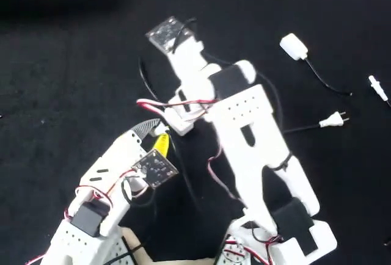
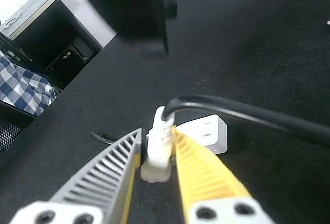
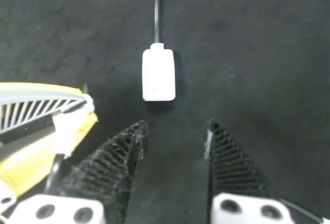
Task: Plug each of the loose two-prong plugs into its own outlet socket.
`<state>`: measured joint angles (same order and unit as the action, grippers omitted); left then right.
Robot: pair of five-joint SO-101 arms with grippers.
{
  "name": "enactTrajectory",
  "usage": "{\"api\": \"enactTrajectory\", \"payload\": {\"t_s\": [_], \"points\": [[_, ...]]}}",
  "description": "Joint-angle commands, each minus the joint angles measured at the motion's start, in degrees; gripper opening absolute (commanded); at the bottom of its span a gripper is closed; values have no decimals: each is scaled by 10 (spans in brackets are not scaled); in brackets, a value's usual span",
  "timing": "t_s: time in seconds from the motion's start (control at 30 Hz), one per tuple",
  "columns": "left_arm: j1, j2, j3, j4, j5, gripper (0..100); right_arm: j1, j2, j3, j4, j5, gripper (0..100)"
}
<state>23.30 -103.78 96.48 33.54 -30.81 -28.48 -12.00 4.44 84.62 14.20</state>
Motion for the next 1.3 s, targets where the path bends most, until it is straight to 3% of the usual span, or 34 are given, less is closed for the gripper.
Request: {"api": "enactTrajectory", "payload": {"t_s": [0.0,0.37,0.6,1.0,1.27], "points": [[0,-4,10,-3,3,29,-54,-20,19,-26,-2,193],[2,-4,10,5,2,29,-191,-21,11,25,-1,191],[0,-4,10,4,2,29,-193,-25,-1,33,2,191],[0,-4,10,4,2,29,-19,-62,-39,27,2,191],[5,-4,10,-42,4,29,-11,0,73,-69,3,191]]}}
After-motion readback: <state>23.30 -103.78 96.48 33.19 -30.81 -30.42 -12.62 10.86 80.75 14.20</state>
